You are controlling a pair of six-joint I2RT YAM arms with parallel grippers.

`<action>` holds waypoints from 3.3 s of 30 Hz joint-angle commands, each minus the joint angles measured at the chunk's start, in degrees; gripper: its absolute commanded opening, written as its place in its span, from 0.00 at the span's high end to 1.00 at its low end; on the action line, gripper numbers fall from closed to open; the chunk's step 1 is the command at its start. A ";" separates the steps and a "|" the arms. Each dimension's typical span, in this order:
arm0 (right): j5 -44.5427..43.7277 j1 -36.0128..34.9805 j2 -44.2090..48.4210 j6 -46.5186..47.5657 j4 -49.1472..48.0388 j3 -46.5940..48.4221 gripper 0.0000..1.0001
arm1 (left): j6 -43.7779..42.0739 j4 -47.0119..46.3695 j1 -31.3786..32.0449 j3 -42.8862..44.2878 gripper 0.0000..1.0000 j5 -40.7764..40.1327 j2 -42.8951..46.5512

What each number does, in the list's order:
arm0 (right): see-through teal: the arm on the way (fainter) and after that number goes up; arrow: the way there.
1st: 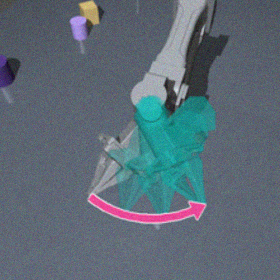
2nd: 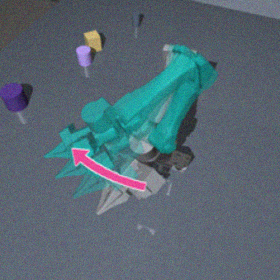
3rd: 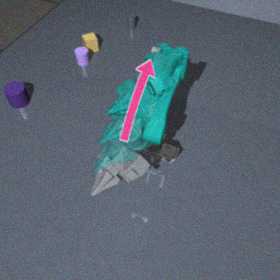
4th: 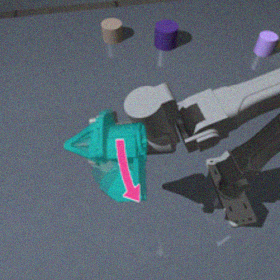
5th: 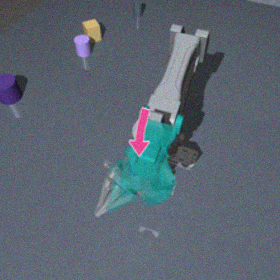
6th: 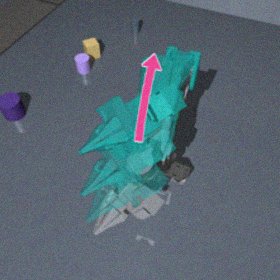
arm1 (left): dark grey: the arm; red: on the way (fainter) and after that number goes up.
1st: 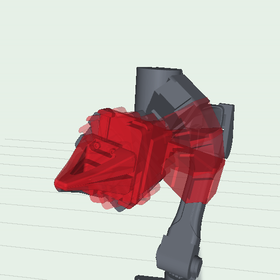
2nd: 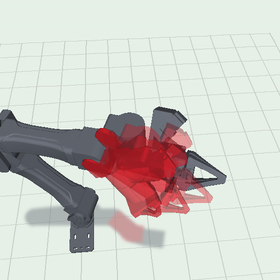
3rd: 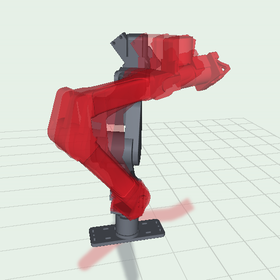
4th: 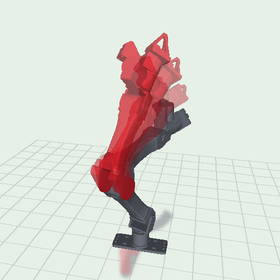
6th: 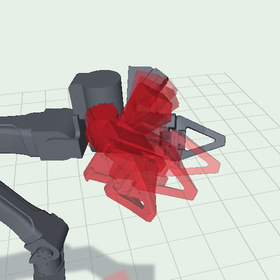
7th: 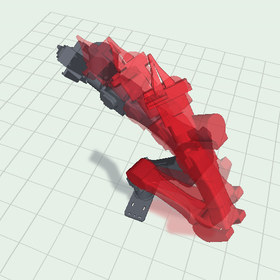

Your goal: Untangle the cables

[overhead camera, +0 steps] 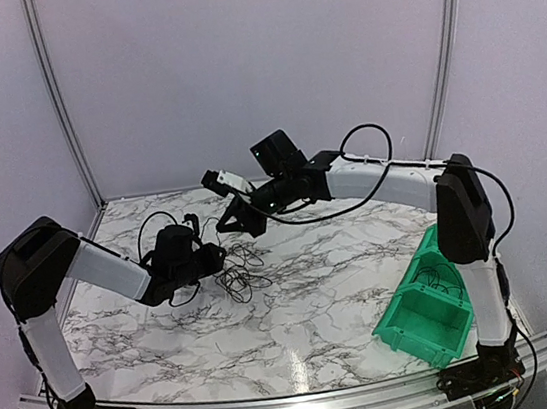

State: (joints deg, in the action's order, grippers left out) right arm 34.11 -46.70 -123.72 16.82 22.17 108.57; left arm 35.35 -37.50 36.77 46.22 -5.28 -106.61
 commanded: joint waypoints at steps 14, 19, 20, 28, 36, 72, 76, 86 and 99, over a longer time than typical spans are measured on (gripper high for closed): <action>9.36 4.78 10.91 2.15 8.80 25.96 1.00 | 5.25 -3.46 -2.78 -3.60 0.79 -0.02 -2.34; 8.25 4.85 11.39 2.50 7.82 21.58 1.00 | 3.87 -4.36 -2.68 -10.11 0.72 -3.06 7.43; 8.22 4.85 11.57 2.37 7.37 20.30 1.00 | 2.82 -4.57 -2.63 -11.36 0.71 -3.70 9.87; 6.60 4.84 13.45 1.65 5.15 14.07 1.00 | -6.38 -4.53 -2.14 -19.77 0.59 -2.21 31.40; 4.64 5.12 16.89 4.80 5.97 5.22 1.00 | -11.31 3.52 -1.79 -17.49 0.53 -5.41 44.15; -9.50 22.09 51.64 38.39 50.93 -36.85 1.00 | -31.29 24.16 -2.67 11.84 0.29 -12.85 20.37; -9.27 22.73 52.39 39.26 55.48 -32.57 1.00 | -31.48 24.14 -2.75 12.13 0.29 -12.34 19.93; -14.15 22.79 53.46 40.01 56.65 -24.82 1.00 | -31.39 24.22 -2.76 11.92 0.29 -11.84 20.02; -19.05 22.75 61.01 38.92 56.66 -39.69 1.00 | -31.77 24.22 -2.76 11.62 0.29 -11.83 20.66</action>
State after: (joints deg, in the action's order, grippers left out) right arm 17.34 -24.45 -65.52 56.14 77.43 73.80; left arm 4.45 -11.77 34.22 58.22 -17.02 -86.35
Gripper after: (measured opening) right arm 0.022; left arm 0.715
